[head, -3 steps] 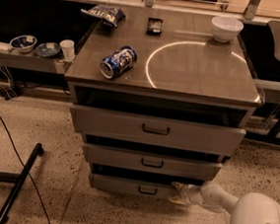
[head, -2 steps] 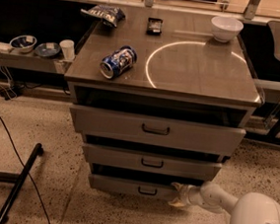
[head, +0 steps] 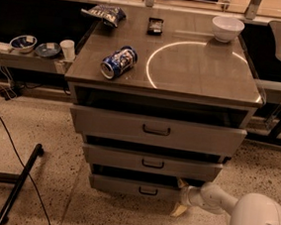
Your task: Open bottom drawer
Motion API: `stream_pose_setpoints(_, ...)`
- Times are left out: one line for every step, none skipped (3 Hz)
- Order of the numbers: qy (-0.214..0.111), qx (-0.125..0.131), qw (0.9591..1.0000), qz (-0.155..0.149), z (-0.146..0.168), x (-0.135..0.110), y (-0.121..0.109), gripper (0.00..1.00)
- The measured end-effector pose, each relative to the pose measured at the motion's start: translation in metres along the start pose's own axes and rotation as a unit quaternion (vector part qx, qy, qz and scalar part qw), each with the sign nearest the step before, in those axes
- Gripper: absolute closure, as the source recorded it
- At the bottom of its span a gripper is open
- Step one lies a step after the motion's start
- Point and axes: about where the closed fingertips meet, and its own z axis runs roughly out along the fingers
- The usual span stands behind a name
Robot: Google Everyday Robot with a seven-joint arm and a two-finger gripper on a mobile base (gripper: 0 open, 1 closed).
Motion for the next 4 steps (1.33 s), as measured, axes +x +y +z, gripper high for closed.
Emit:
stream_pose_setpoints(0.017, -0.008, 0.9998, 0.002, -0.001, -0.002, -0.001, 0.00)
stream_pose_setpoints(0.034, -0.022, 0.9990, 0.019, -0.009, 0.004, 0.003, 0.16)
stream_pose_setpoints(0.033, -0.038, 0.9981, 0.036, -0.014, 0.009, 0.012, 0.40)
stream_pose_setpoints(0.019, -0.049, 0.9974, 0.048, -0.018, 0.011, 0.017, 0.66)
